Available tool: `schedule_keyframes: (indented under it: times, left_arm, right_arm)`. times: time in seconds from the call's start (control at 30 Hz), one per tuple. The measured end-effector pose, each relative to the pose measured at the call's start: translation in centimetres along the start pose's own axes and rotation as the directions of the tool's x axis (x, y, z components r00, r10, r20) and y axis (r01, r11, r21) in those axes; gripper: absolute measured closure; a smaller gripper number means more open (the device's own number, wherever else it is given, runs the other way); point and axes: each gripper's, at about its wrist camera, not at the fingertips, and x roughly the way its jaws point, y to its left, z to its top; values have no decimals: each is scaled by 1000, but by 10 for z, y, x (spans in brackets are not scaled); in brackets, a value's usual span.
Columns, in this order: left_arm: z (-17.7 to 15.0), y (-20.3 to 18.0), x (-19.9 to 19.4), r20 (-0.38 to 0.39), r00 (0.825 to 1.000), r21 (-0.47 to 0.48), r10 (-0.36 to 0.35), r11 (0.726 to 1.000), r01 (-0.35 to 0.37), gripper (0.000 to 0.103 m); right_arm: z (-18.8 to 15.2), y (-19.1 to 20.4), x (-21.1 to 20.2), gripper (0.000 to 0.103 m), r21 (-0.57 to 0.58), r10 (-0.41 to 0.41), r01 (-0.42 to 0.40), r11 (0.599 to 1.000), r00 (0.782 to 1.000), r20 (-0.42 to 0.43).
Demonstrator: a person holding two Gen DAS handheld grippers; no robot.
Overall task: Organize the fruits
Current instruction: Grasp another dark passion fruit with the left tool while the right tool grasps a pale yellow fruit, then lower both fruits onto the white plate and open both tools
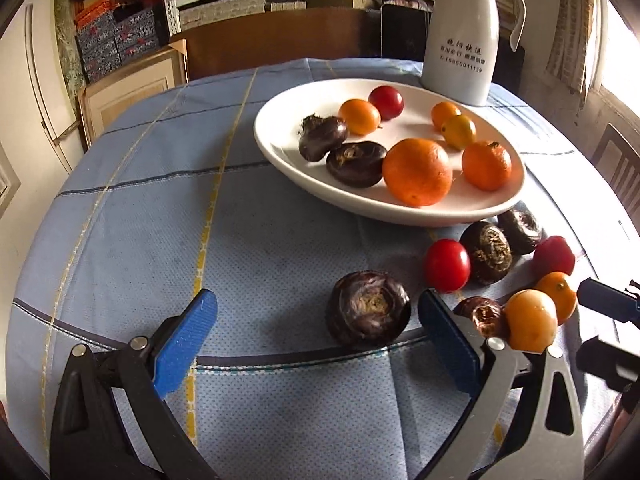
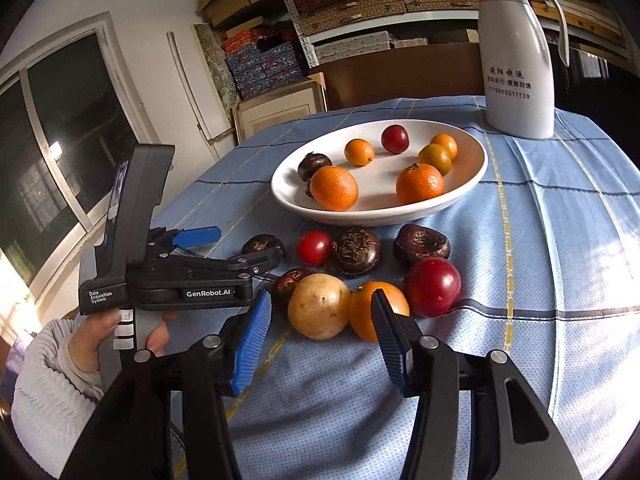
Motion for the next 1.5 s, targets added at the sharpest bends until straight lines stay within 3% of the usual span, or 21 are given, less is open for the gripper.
schedule_keyframes:
  times: [0.07, 0.1, 0.3, 0.5, 0.63, 0.83, 0.87, 0.97, 1.27, 1.5]
  left_arm:
    - [1, -1, -1, 4, 1000, 2, -7, 1000, 7, 8]
    - [0, -1, -1, 3, 1000, 5, -14, 1000, 14, 19]
    - [0, -10, 6, -40, 996, 41, -76, 996, 77, 45]
    - [1, -13, 10, -50, 995, 48, -87, 995, 90, 46]
    - [2, -13, 11, -51, 995, 43, -89, 995, 92, 46]
    - [4, -10, 12, -50, 995, 34, -88, 995, 89, 44]
    - [4, -11, 12, -49, 995, 41, -92, 995, 94, 47]
    - [2, -15, 8, -42, 994, 63, -105, 992, 107, 61]
    - [-6, -14, -14, 26, 996, 55, -83, 995, 82, 61]
    - [9, -6, -44, 132, 987, 13, -91, 996, 90, 61]
  right_arm:
    - [-1, 8, -3, 50, -40, 12, -11, 999, 1000, 14]
    - [-2, 11, -4, 50, -54, 12, -11, 998, 1000, 15]
    - [2, 9, 6, 50, -33, 14, -15, 999, 999, -32]
    - [9, 19, 31, 53, -91, -67, 59, 994, 994, -87]
    - [7, 21, 34, 62, -141, -117, 103, 985, 988, -98]
    - [5, 22, 33, 67, -154, -139, 123, 980, 986, -96]
    - [4, 23, 33, 67, -155, -142, 126, 980, 985, -94]
    - [6, 20, 33, 69, -139, -135, 122, 983, 987, -89]
    - [8, 3, 24, 69, -34, -63, 61, 998, 995, -80]
    - [16, -15, -1, 69, 54, -46, 44, 998, 999, 28]
